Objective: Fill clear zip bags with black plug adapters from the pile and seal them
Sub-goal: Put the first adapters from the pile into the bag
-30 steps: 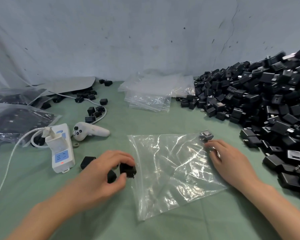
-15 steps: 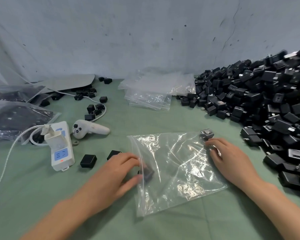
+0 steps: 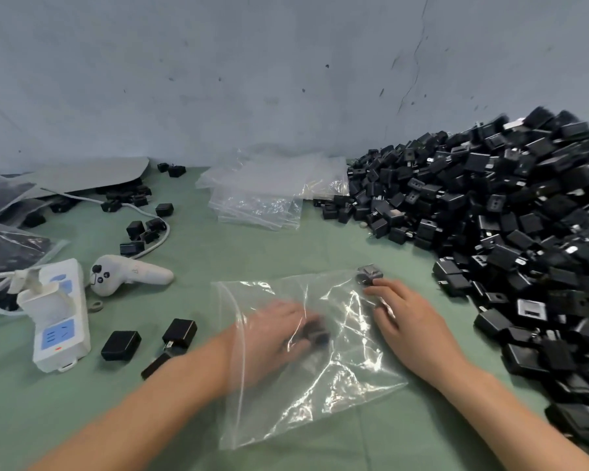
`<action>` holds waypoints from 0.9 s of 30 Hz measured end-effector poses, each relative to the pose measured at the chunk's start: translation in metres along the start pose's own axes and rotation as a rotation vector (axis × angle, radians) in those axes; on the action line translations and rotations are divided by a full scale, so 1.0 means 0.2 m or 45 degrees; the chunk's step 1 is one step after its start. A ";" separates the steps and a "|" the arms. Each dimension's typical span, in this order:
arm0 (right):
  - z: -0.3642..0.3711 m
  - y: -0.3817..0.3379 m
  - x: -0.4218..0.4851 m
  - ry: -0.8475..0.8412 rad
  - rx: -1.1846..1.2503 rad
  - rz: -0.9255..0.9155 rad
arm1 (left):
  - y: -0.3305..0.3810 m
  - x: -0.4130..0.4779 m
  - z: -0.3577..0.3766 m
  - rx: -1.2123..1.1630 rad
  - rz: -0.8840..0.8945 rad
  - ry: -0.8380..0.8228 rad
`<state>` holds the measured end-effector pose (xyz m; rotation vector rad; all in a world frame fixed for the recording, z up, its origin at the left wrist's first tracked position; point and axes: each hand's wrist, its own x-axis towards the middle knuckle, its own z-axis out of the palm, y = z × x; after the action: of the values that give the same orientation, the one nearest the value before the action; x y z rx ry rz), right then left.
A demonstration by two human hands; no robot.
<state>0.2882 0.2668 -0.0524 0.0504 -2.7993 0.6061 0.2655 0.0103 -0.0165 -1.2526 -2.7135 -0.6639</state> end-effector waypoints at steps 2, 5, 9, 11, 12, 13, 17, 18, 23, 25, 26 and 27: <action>0.00 0.00 0.00 0.005 0.014 -0.006 | 0.04 0.04 0.02 -0.072 -0.041 0.066; 0.00 0.01 0.00 0.007 0.031 -0.019 | 0.08 0.13 0.04 -0.056 -0.123 0.026; 0.00 0.01 0.00 0.010 0.049 -0.006 | 0.10 0.20 0.04 -0.008 -0.109 -0.057; 0.01 0.02 0.00 0.026 0.042 0.014 | 0.09 0.15 0.04 0.118 0.039 -0.025; 0.01 0.02 0.01 0.029 0.050 0.031 | 0.08 0.12 0.04 0.155 0.100 -0.021; 0.01 0.03 0.01 0.028 0.068 0.048 | 0.07 0.10 0.03 0.172 0.130 -0.039; 0.01 0.04 0.02 0.024 0.225 0.091 | 0.08 0.13 0.06 0.242 0.235 -0.118; 0.01 0.04 0.02 0.027 0.271 0.099 | 0.09 0.16 0.07 0.245 0.248 -0.113; 0.00 0.05 0.03 0.039 0.377 0.129 | 0.09 0.32 0.17 0.237 0.123 -0.170; 0.00 0.05 0.03 0.049 0.388 0.140 | 0.07 0.38 0.22 0.234 0.115 -0.178; 0.01 0.05 0.03 0.055 0.394 0.141 | 0.06 0.40 0.24 0.230 0.110 -0.181; 0.01 0.05 0.03 0.059 0.399 0.140 | 0.04 0.42 0.27 0.208 0.121 -0.179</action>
<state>0.2818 0.2752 -0.0556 -0.0555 -2.6496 1.0536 0.2214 0.0972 -0.0405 -1.4259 -2.7298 -0.3479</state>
